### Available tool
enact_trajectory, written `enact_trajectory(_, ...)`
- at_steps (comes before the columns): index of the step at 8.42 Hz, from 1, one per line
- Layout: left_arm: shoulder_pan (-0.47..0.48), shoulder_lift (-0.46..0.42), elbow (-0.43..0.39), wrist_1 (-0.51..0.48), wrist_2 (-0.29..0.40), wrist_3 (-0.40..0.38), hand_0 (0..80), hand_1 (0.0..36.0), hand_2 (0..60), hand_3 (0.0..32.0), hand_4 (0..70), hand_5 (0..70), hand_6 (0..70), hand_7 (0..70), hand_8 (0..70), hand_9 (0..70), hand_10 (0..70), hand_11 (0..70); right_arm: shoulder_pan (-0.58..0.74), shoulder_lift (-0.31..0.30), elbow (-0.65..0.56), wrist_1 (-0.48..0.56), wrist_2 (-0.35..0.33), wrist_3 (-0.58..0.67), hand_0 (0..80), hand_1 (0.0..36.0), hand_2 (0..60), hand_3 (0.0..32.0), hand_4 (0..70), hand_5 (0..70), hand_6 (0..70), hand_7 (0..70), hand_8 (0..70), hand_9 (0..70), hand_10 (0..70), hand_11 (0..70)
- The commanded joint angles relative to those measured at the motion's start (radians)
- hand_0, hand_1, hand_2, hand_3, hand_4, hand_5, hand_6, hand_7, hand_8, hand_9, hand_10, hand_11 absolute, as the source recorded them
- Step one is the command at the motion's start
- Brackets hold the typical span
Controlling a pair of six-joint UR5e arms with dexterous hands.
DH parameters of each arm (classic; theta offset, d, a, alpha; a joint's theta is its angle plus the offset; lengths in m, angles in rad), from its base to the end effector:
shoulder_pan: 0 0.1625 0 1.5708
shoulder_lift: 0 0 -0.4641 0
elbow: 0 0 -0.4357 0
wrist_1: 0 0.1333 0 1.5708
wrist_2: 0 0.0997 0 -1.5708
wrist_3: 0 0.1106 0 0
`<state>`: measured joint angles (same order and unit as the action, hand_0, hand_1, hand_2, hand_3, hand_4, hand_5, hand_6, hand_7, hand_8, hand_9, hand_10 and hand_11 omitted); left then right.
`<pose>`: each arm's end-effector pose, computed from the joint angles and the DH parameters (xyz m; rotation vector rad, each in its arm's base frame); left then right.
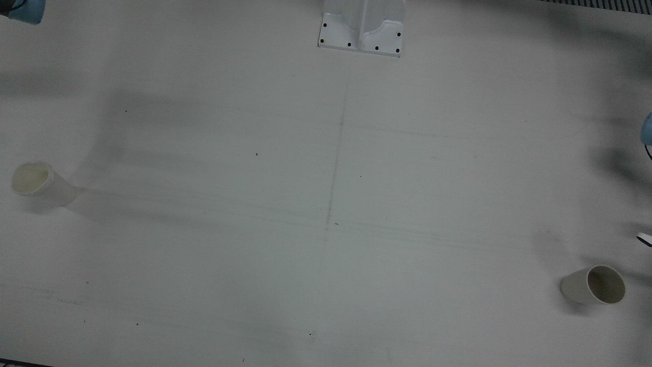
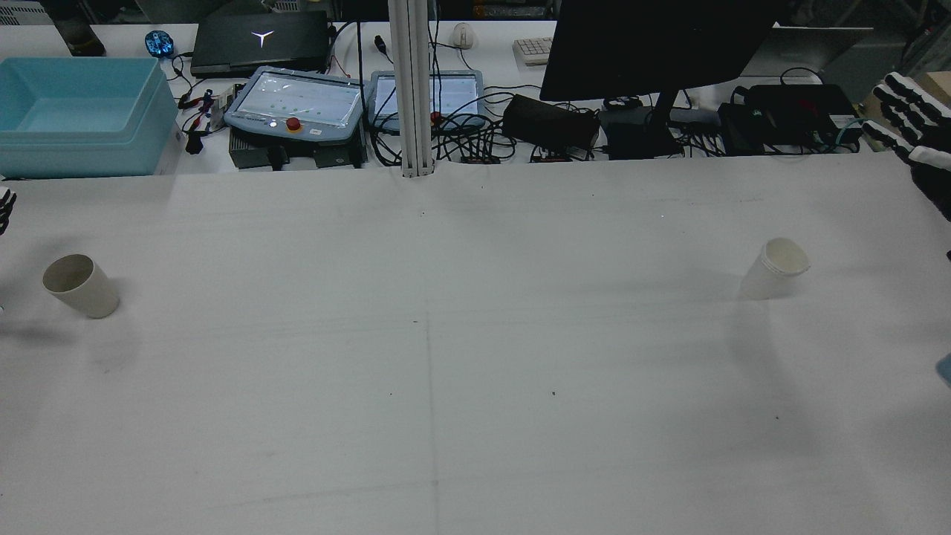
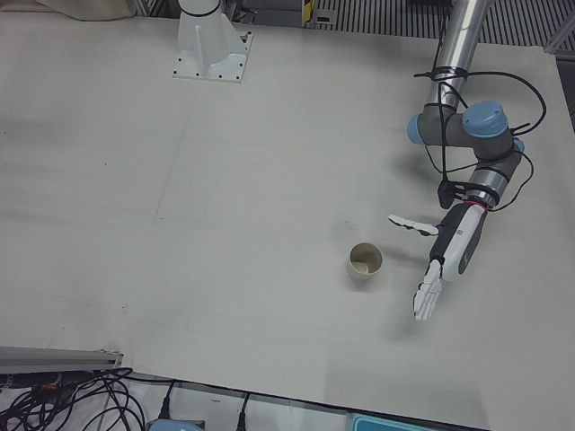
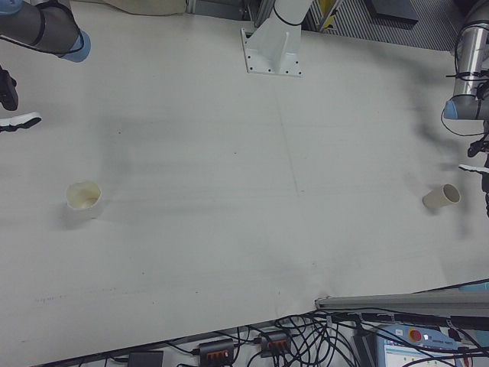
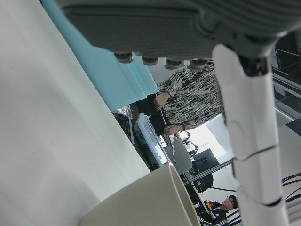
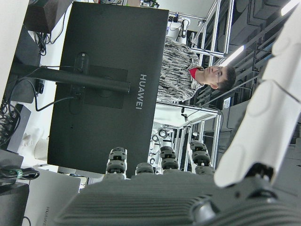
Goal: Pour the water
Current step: 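Move the left hand to the side of the beige paper cup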
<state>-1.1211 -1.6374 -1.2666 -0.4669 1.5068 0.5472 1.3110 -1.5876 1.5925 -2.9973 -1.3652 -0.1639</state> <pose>0.1277 -0.5874 0.8001 0.1560 2.0995 -1.4990 0.0094 -0.5714 0.7069 0.0930 -2.2883 1.9696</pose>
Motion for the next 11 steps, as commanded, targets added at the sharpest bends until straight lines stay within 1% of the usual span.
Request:
enact_trajectory(1,0.049,-0.004,0.0,0.004,-0.002,0.02,57.2,19.3,0.0,2.2,3.3,0.0,0.0,0.8,0.6,0.0,0.0,1.1,-0.012,0.0,0.0,0.0,0.002,-0.005,48.5,12.7,0.1,6.0,8.1,5.4,5.6,12.2,1.2,1.0,6.4,10.6)
enact_trajectory(2,0.061,-0.005,0.003,0.004,-0.005,0.022,61.5,22.2,0.0,1.8,3.5,0.0,0.0,0.8,0.2,0.0,0.0,1.6,-0.015,0.0,0.001,0.0,0.0,-0.006,48.6,12.5,0.0,5.8,7.8,5.3,5.5,12.1,1.1,1.0,6.3,10.5)
enact_trajectory(3,0.067,-0.013,0.007,0.007,-0.005,0.022,63.5,23.9,0.0,2.2,3.2,0.0,0.0,1.1,0.1,0.0,0.0,2.3,-0.016,0.0,0.001,0.0,0.0,-0.006,48.6,12.7,0.0,6.4,7.7,5.4,5.4,11.9,1.0,0.9,6.3,10.4)
enact_trajectory(4,0.076,-0.022,0.013,0.011,-0.005,0.022,64.7,24.4,0.0,2.4,2.8,0.0,0.0,1.3,0.4,0.0,0.0,2.4,-0.021,0.0,0.001,0.0,0.002,-0.006,48.6,12.7,0.0,6.2,7.9,5.4,5.4,12.1,1.2,1.0,6.2,10.4)
enact_trajectory(6,0.098,-0.059,0.052,0.011,-0.007,0.022,64.3,24.2,0.0,2.4,2.7,0.0,0.0,1.3,0.5,0.0,0.0,2.3,-0.029,0.0,0.003,0.0,0.003,-0.006,48.7,12.7,0.0,6.0,8.1,5.4,5.5,12.0,1.2,1.0,6.2,10.4)
enact_trajectory(7,0.113,-0.061,0.061,0.007,-0.01,0.02,62.4,23.0,0.0,3.0,2.9,0.0,0.0,1.7,0.6,0.0,0.0,2.3,-0.033,0.0,0.004,0.0,0.003,-0.009,48.7,12.7,0.0,6.2,8.3,5.4,5.5,12.1,1.0,1.0,6.1,10.2)
enact_trajectory(9,0.115,-0.07,0.062,0.011,-0.01,0.02,62.1,22.9,0.0,3.0,2.8,0.0,0.0,1.9,0.6,0.0,0.0,2.3,-0.044,0.001,0.006,0.0,0.003,-0.017,48.7,12.7,0.0,6.2,8.2,5.4,5.5,12.3,1.1,1.0,6.1,10.2)
enact_trajectory(11,0.115,-0.079,0.065,0.017,-0.01,0.02,60.0,22.1,0.0,2.8,3.0,0.0,0.0,1.9,0.0,0.0,0.0,2.4,-0.045,0.0,0.006,0.0,0.003,-0.017,48.8,13.0,0.0,6.8,7.9,5.5,5.4,12.3,1.1,1.0,6.5,10.8)
